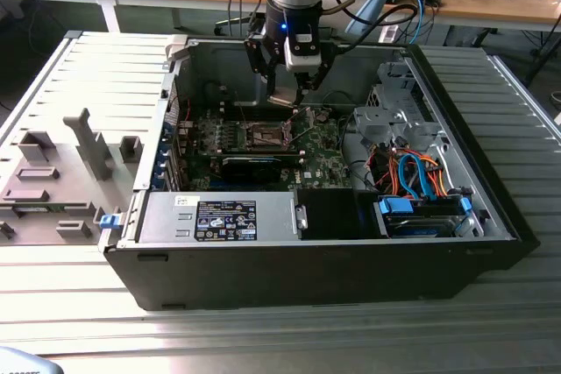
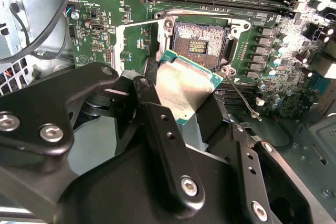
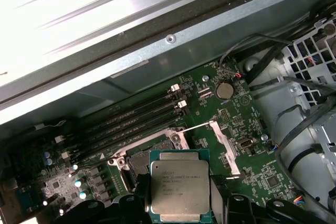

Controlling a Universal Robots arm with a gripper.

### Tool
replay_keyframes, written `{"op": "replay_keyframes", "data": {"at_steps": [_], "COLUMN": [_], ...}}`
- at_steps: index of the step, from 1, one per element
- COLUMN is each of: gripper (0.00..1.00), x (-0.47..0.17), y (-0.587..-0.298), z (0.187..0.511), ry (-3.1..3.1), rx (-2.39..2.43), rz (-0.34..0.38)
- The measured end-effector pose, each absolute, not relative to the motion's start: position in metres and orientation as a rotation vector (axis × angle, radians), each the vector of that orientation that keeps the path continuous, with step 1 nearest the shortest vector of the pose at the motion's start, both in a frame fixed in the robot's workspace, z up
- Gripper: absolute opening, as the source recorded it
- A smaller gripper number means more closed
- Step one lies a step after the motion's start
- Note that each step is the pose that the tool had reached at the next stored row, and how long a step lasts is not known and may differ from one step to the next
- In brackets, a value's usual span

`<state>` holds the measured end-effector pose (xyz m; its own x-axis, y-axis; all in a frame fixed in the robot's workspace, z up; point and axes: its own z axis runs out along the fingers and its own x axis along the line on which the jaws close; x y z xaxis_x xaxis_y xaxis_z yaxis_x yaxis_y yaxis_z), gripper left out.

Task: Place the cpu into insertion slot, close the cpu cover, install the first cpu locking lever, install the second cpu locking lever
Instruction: 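Place the cpu into insertion slot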

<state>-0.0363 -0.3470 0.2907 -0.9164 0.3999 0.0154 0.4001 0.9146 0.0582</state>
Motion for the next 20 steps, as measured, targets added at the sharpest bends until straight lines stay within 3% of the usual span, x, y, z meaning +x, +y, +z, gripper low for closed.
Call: {"op": "replay_keyframes", "data": {"at_steps": [20], "gripper": [0.55], "x": [-0.0364], "y": [-0.347], "z": [0.2897], "ry": [-3.062], "rx": [-0.685], "rz": [-0.094]}}
